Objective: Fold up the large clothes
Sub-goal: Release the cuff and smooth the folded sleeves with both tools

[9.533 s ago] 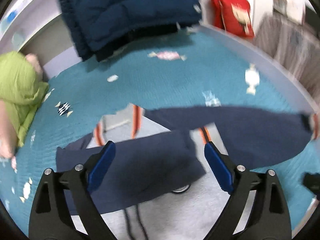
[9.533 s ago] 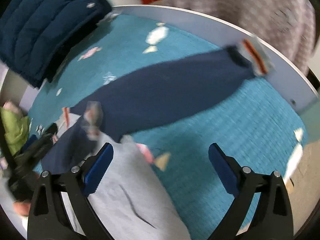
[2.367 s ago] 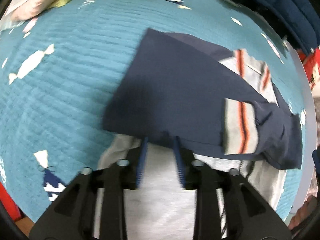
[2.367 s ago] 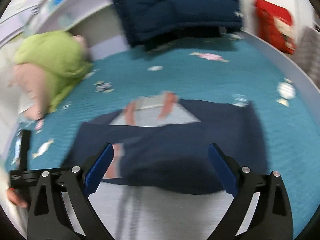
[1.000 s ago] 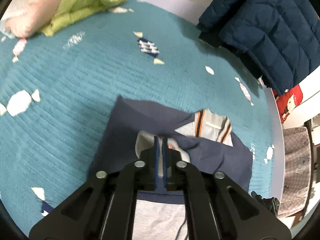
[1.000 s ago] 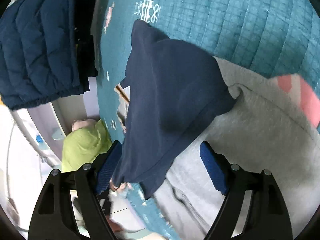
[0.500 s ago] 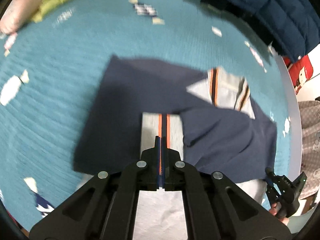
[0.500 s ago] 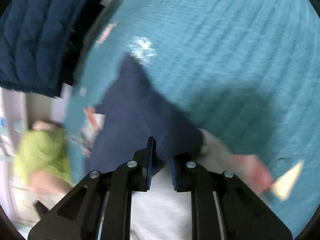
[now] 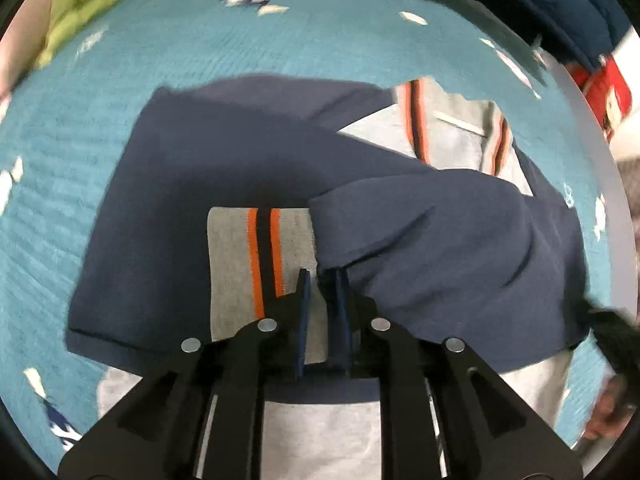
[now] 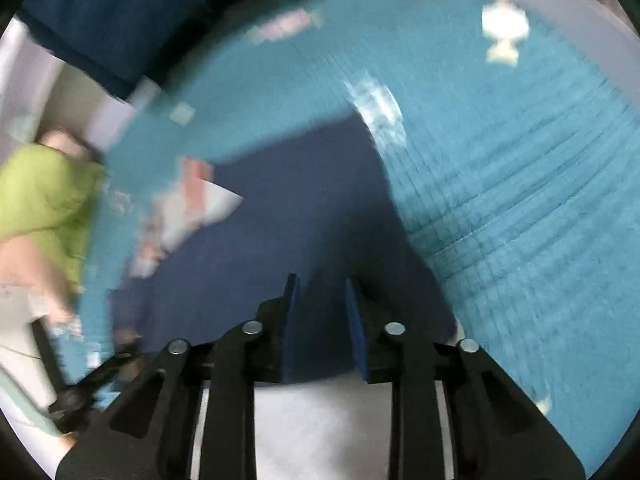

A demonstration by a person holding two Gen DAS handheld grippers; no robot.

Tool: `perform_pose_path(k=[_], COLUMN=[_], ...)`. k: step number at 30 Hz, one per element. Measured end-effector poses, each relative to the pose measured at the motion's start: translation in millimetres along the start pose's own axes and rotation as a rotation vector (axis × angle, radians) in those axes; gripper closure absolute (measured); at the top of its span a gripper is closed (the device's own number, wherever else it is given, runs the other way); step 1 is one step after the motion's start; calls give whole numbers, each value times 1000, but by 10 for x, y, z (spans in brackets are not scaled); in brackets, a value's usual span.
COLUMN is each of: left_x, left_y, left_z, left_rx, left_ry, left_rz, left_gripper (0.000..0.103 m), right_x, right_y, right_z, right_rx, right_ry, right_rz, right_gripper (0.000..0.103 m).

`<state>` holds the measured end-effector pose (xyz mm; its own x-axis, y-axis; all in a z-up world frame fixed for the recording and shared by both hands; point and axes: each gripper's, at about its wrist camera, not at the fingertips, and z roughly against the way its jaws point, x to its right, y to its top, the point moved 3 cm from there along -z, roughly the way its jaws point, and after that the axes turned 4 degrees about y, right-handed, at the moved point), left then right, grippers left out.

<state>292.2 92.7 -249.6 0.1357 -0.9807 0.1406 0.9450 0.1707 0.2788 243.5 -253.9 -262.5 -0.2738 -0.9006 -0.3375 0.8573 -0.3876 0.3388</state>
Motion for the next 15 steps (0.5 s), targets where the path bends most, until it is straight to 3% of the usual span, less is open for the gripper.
perform_pose_path(k=[3,4,5,6,8,10,12,14,15], left_x=[-97,-127,-180,-177,-96,32,269,540,615], left_y=[38,48,68,79,91,112,90,11,-33], left_z=[56,56,28,37,206,378,429,304,206], left_rx=[12,25,29,26,35,88,99,77,64], left_ry=[34,91,229,231,67,54,-31,-79,-65], left_rz=[-7,-21,-47,-73,-104,-124,-142,-171,-189], left_gripper=[79,82,95,100,103,103,103,103,103], right_x=[139,163,151,67,-224,-480,-765,-960,-993], right_y=[140,165,180,182,135,39,-62,-161,-222], right_z=[9,39,116,216,410,476,353,135,-10], right_rx=[25,19,20,36,62,48,-1,-37,-58], right_ry=[-12,-19,-32,-18,64,135,233,225,193], right_rz=[9,-8,-17,4,78,139,176,232,253], right_gripper=[103,103,103,97,97,97,97,97,97])
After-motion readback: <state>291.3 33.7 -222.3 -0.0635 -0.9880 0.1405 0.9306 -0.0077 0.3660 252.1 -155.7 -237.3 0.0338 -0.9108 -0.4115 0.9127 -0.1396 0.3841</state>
